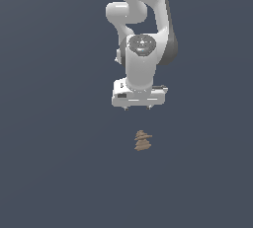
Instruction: Pick up the object and move it to a goal position.
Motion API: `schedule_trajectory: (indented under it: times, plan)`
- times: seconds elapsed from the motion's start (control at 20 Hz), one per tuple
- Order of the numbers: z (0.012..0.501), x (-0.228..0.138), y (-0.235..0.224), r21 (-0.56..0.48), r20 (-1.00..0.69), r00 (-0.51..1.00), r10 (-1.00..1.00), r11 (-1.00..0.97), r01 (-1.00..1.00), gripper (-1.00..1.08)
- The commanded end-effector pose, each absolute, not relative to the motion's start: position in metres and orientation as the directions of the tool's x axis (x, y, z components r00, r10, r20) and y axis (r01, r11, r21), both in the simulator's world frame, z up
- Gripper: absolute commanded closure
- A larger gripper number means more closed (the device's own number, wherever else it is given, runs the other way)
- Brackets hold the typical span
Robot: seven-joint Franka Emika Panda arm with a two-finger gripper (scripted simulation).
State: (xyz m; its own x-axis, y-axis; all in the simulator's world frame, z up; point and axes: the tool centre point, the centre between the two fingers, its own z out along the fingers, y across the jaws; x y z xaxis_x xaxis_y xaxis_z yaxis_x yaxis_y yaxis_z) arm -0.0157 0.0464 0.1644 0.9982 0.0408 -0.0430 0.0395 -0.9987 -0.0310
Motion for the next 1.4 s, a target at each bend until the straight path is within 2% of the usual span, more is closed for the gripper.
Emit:
schedule_trajectory:
  times: [0.0, 0.6, 1.35]
  plan:
    - [0.164, -0.016, 0.047, -0.031, -0.044, 0.998, 0.044, -0.999, 0.042, -0.92]
    - [0.160, -0.009, 0.047, -0.028, -0.044, 0.997, -0.061, -0.998, -0.062, -0.92]
    - [0.144, 0.014, 0.052, -0.015, -0.045, 0.912, -0.407, -0.913, -0.408, -0.92]
